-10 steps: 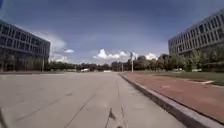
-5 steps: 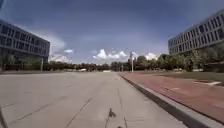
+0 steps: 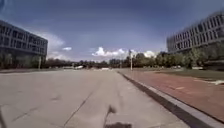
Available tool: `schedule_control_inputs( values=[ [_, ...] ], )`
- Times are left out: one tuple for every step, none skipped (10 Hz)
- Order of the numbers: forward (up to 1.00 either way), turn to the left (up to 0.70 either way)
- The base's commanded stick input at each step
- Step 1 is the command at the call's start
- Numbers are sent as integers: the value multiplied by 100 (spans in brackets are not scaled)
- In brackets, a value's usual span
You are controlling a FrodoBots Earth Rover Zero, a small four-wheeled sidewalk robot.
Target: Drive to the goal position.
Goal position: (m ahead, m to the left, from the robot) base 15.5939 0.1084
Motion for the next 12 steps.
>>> schedule_control_inputs(
  values=[
    [70, 0],
    [70, 0],
    [70, 0],
    [70, 0],
    [70, 0],
    [70, 0],
    [70, 0],
    [70, 0],
    [70, 0],
    [70, 0],
    [70, 0],
    [70, 0]
  ],
)
